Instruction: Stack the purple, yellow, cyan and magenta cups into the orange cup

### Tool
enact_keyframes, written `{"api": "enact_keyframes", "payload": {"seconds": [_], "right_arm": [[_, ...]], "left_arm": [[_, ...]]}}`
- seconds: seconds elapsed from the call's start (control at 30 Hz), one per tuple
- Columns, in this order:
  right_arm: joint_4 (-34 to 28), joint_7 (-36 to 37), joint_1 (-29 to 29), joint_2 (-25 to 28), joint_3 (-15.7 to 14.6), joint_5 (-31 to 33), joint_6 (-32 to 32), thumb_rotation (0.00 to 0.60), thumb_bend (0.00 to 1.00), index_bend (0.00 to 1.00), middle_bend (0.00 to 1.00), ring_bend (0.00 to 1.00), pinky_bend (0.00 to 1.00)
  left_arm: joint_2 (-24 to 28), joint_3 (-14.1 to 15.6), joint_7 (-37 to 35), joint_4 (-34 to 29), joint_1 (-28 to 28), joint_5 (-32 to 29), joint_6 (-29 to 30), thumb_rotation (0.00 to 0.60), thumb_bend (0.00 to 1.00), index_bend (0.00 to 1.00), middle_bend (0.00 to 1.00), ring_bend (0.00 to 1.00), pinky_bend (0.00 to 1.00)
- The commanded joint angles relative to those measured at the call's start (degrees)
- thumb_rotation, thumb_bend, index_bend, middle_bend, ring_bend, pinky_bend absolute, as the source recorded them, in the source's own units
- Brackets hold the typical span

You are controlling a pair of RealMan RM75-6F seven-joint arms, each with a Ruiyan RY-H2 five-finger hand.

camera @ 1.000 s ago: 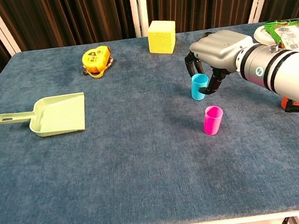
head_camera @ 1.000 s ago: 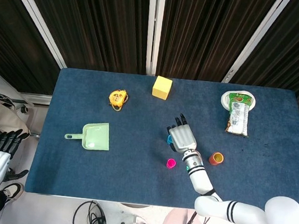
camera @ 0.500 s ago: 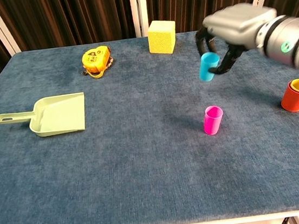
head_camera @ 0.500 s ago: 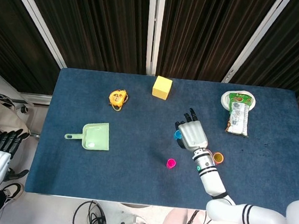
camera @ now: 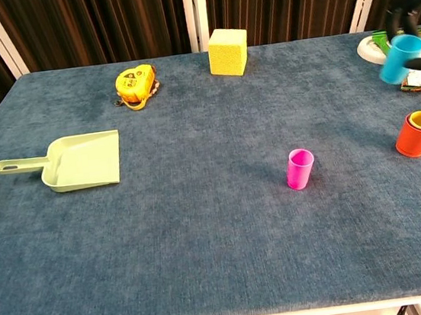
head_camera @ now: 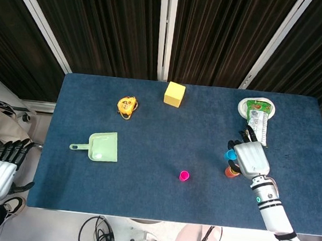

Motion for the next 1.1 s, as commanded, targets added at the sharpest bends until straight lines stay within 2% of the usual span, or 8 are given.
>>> {"api": "enact_keyframes", "payload": {"seconds": [0.03, 0.3, 0.8, 1.1], "right_arm": [[-0.06, 0.02, -0.78, 1.26, -1.15, 0.35, -1.28, 0.6, 0.27, 0.56, 0.52, 0.17, 0.0], [1.95, 0.51, -1.06, 0.52, -1.9, 2.06, -4.28, 0.6, 0.26, 0.56, 0.52, 0.17, 0.0], [2.81, -3.13, -0.68, -1.33, -2.05, 5.17, -5.48, 0.6, 0.23, 0.56, 0.5, 0.16, 0.0], [2.56, -1.67, -0.56, -0.89, -1.94, 3.99, -6.38, 0.6, 0.15, 0.37, 0.33, 0.09, 0.0]], "left_arm": [[-0.03, 0.13, 0.36, -0.17, -0.05, 0.11, -0.13, 0.6, 0.01, 0.0, 0.0, 0.0, 0.0], [-0.06, 0.31, 0.25, -0.06, 0.27, -0.1, 0.12, 0.6, 0.01, 0.0, 0.0, 0.0, 0.0], [-0.3, 0.17, -1.11, 1.06, 0.32, -0.65, 0.02, 0.6, 0.01, 0.0, 0.0, 0.0, 0.0], [-0.25, 0.21, -1.58, 1.25, 0.4, -0.57, 0.2, 0.6, 0.01, 0.0, 0.0, 0.0, 0.0]]}}
